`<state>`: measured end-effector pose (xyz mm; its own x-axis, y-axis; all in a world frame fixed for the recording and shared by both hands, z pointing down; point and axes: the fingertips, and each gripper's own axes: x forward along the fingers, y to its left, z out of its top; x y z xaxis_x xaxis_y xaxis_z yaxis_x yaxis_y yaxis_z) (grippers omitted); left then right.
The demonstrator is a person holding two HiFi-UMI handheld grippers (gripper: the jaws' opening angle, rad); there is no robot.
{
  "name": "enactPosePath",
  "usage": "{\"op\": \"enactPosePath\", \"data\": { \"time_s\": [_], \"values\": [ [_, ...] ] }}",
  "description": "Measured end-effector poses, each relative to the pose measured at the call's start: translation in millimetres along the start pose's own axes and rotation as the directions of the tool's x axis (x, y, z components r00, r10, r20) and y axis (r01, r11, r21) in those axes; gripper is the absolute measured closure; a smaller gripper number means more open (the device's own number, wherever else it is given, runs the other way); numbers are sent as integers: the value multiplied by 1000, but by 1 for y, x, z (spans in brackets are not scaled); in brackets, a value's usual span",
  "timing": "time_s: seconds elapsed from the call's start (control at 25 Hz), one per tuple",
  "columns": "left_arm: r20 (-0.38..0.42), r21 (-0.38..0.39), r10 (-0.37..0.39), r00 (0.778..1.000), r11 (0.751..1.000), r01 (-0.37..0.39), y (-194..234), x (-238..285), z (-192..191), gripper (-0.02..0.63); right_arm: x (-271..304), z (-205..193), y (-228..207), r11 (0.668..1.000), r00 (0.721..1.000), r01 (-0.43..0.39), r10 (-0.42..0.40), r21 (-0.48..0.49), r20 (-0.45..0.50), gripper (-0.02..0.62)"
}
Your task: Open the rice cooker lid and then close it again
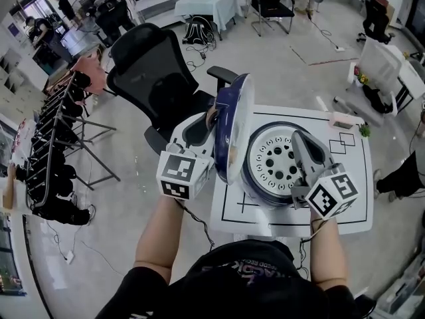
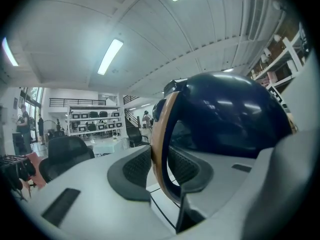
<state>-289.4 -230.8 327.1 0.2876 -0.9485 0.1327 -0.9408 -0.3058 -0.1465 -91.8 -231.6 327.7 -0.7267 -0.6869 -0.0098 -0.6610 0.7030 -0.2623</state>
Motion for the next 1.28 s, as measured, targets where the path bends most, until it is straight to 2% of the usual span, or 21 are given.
{"op": "enactPosePath", "data": {
  "time_s": [0.4,0.6,0.84,1.0,1.28],
  "values": [
    [21,17,15,1000,1000,-16,2,-2,2,493,12,2,12,1000,1000,-7,7,-18,-19,594],
    [31,-3,46,998,999,-46,10,-19,0,430,15,1,23,999,999,-32,31,-27,-28,594],
    [12,-55,101,995,993,-100,9,-52,-7,390,8,0,33,996,996,-86,85,-19,-37,594],
    [-14,-92,160,987,983,-161,-1,-79,-15,372,-7,0,38,992,991,-127,126,-13,-46,594],
    [-10,-86,274,962,958,-274,-39,-125,-5,365,-57,1,38,982,981,-188,187,-1,-48,594]
  ]
}}
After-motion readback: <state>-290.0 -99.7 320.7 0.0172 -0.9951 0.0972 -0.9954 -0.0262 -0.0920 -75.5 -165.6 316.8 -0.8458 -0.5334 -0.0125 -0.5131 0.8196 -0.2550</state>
